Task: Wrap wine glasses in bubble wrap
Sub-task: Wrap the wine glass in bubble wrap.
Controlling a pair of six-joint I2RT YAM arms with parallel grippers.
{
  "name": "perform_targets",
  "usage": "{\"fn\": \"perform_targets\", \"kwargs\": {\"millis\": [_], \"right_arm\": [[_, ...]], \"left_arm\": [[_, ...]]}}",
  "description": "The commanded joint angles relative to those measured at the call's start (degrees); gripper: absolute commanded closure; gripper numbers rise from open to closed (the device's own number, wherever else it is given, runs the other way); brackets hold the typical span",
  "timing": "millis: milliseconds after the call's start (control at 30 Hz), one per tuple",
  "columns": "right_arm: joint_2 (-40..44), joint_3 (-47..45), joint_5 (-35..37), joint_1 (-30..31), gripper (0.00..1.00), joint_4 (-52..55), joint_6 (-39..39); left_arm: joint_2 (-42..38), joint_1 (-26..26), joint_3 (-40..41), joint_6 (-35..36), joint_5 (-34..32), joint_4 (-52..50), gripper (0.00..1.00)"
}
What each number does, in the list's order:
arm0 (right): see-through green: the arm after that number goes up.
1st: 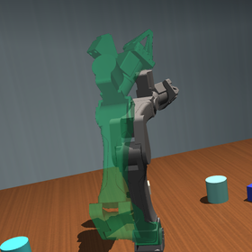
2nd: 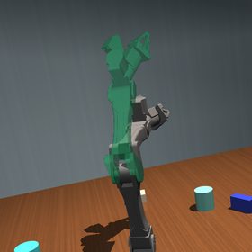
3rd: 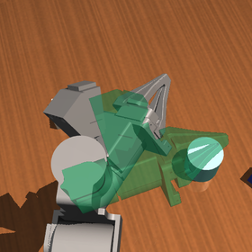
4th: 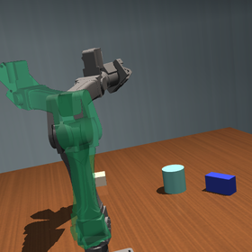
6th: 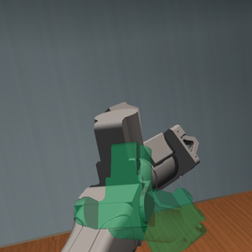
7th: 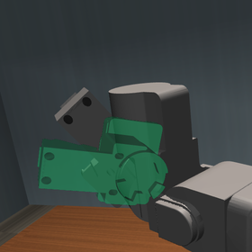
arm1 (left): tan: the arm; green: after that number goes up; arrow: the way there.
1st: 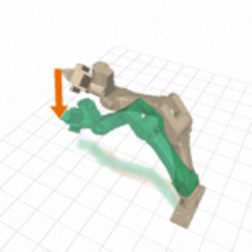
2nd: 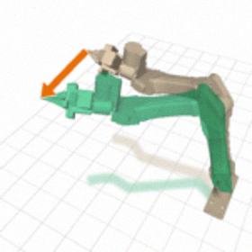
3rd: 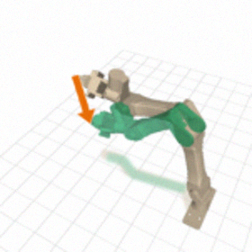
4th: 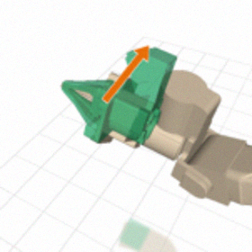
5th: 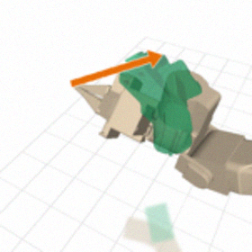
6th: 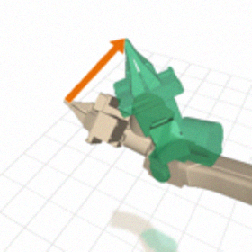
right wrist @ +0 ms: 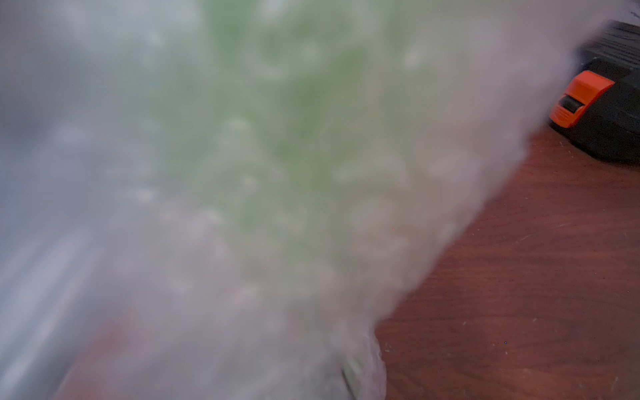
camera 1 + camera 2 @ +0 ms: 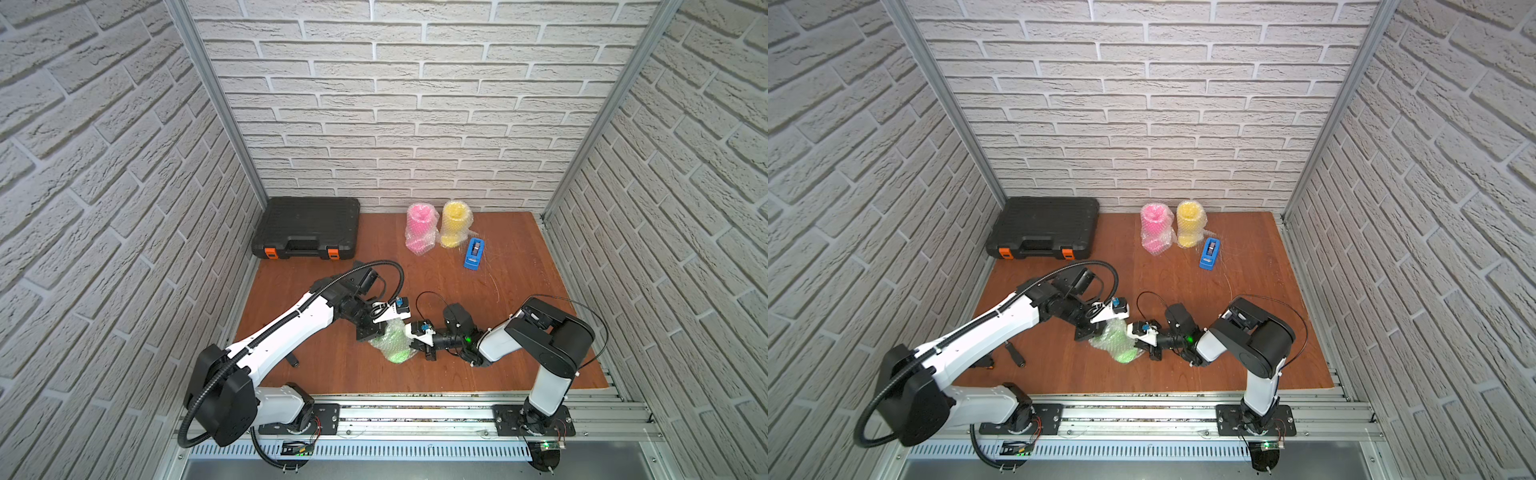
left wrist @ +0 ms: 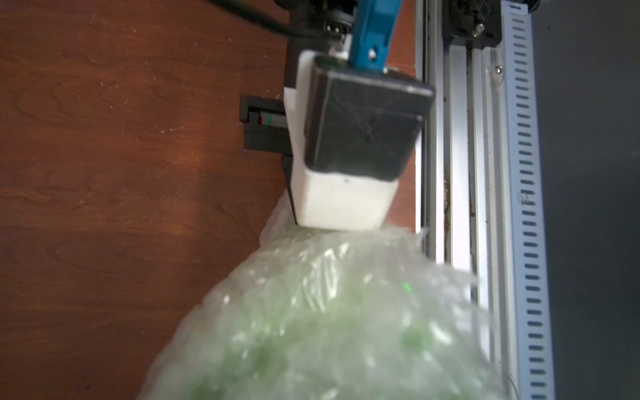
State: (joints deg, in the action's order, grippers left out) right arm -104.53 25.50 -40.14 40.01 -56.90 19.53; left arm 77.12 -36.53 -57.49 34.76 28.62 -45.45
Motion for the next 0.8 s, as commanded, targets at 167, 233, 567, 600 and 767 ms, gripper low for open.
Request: {"fn": "perform_targets", "kwargs": {"millis": [167, 233, 567, 600, 767], "right_arm": [[-1.0, -0.4, 0.4, -1.1, 0.97, -4.6, -2.4], [-1.1, -0.5, 0.9, -1.2, 0.97, -4.9, -2.5], [-2.1, -0.5, 1.3, -1.7, 0.97, -6.4, -3.5], [-2.2, -0.5, 1.2, -1.7, 0.97, -6.4, -3.5], [-2.2, -0.4, 1.0, -1.7, 0.97, -6.0, -3.4]], "left_arm": [[15.2, -2.9, 2.9, -4.3, -6.4, 0.4, 1.0], [17.8, -4.1, 2.0, -4.6, -6.9, -0.3, 1.0], [7.3, -2.2, -6.1, -10.6, -14.8, -5.4, 0.63], [5.3, -1.6, -7.2, -11.0, -15.0, -6.1, 0.61], [-2.0, 0.1, -12.5, -12.6, -15.4, -8.5, 0.54]]}}
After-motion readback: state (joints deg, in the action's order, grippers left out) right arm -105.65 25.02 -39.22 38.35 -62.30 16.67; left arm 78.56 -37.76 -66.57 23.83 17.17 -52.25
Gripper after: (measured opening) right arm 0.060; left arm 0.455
